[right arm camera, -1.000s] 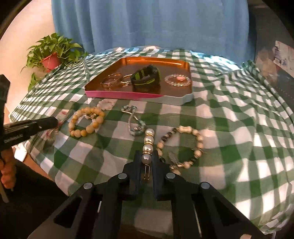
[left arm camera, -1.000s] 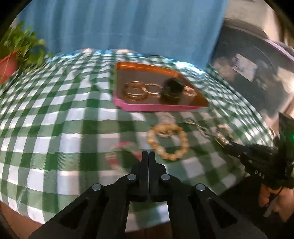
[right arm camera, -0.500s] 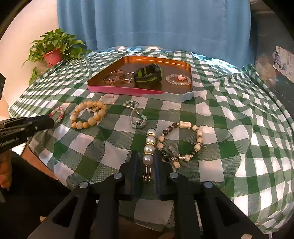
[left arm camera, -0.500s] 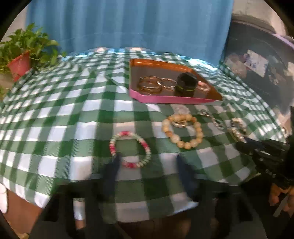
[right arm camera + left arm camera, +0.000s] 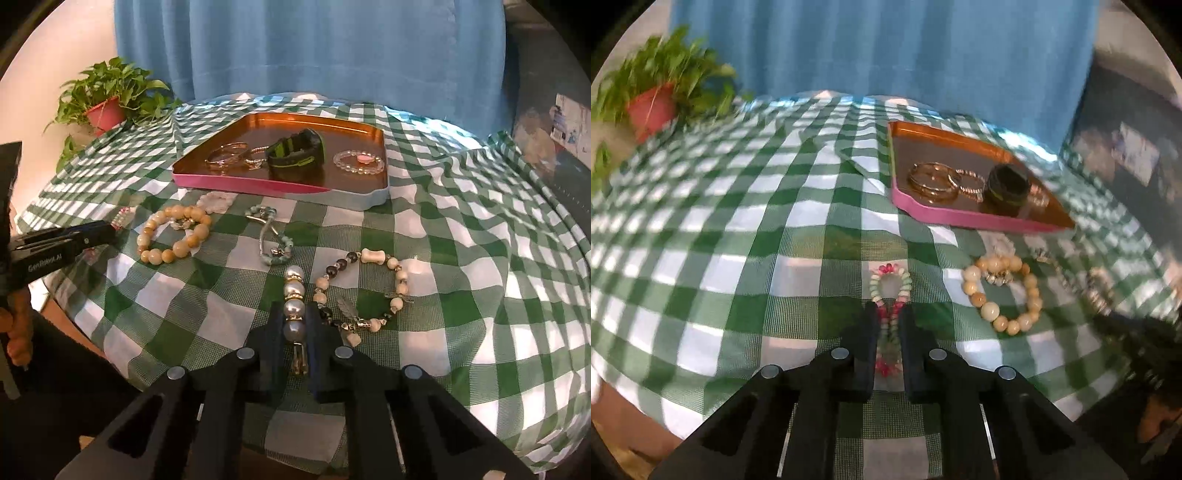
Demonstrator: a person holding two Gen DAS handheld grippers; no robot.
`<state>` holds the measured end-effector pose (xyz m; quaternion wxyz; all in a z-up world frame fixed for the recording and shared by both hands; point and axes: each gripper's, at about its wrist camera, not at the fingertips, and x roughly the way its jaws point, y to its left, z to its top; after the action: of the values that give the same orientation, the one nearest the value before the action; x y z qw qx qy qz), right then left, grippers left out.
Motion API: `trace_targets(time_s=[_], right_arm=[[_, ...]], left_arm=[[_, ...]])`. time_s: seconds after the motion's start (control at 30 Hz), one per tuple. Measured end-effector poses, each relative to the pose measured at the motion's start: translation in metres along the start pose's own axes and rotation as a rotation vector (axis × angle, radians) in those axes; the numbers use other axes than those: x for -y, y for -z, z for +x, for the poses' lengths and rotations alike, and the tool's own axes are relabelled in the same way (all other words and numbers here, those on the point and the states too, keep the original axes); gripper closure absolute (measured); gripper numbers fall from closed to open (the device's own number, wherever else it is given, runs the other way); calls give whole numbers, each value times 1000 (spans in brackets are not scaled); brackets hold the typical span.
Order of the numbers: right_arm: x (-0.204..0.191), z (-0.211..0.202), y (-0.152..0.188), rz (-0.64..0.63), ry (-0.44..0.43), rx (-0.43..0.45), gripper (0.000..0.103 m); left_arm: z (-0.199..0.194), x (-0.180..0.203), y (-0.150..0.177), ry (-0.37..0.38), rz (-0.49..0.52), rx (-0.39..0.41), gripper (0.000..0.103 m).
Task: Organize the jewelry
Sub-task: 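Lift the beaded bracelet and pearl pin and carry both over the tray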
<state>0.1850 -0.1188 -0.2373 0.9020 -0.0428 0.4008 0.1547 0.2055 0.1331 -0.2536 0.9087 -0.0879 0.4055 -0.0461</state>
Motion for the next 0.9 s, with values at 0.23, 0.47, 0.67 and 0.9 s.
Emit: trace_targets(time_s=[0.23,0.47,0.67,0.9], right_arm=[[-1,-17,2,-17,36,65,93],[1,-22,8,-21,64,65,93],[0,-33,17,-20,31,88,93],[1,-24,16,-9,15,57,92]], left_arm=[[-16,10,-2,14,27,34,103],[-9,9,10,12,-17,-46,99],[-20,17,18,71,-5,-29,71],[-10,44,20,-12,138,-20,68]])
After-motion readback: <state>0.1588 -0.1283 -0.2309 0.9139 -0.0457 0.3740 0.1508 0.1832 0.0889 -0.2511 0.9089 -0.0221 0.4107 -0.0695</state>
